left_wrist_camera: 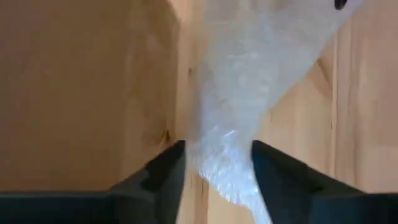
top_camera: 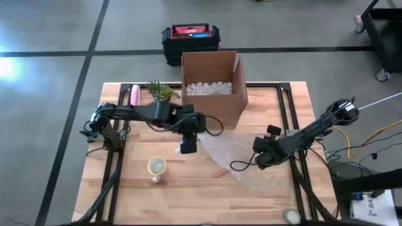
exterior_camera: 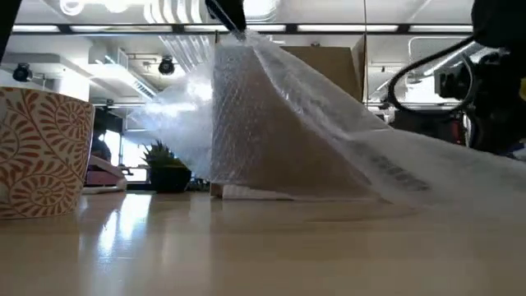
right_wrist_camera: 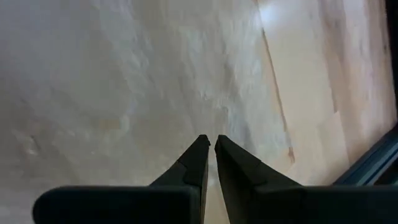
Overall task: Wrap mug
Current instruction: Wrap the orange patterned mug using the bubble wrap
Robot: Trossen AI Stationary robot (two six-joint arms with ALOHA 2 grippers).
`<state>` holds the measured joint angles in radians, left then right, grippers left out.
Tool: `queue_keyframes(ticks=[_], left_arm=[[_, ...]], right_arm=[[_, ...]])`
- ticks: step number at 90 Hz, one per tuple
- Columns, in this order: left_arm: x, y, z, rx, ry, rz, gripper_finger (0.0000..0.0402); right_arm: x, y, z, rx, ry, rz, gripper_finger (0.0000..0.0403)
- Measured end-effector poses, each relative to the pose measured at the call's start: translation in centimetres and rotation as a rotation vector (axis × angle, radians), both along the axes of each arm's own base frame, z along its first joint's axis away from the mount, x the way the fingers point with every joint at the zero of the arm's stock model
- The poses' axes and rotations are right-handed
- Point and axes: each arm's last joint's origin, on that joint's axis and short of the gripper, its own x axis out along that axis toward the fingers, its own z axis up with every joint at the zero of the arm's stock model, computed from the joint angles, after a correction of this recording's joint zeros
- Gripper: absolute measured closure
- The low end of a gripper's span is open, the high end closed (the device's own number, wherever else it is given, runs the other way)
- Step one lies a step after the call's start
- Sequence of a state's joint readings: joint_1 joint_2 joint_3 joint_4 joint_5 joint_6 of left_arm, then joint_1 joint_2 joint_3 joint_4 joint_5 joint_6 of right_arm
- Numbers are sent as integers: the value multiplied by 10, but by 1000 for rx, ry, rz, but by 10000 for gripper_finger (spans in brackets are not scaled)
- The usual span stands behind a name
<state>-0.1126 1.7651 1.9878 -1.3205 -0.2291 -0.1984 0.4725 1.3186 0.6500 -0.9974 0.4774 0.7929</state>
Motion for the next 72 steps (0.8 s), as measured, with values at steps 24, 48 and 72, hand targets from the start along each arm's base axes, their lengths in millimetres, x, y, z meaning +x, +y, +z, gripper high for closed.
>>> queue_keyframes(ticks=[24,48,72], left_arm=[[-15,-50,2,-182,-19,45,175],[1,-114,-104,-342,42,-63,216],[-4,-100,-148,-298,88,74,271]], right_arm=[[-1,1,-8,33,21,-7,384],[2,2,-9,41,-11,-3,384],[3,5,-5,107,40,26,384]])
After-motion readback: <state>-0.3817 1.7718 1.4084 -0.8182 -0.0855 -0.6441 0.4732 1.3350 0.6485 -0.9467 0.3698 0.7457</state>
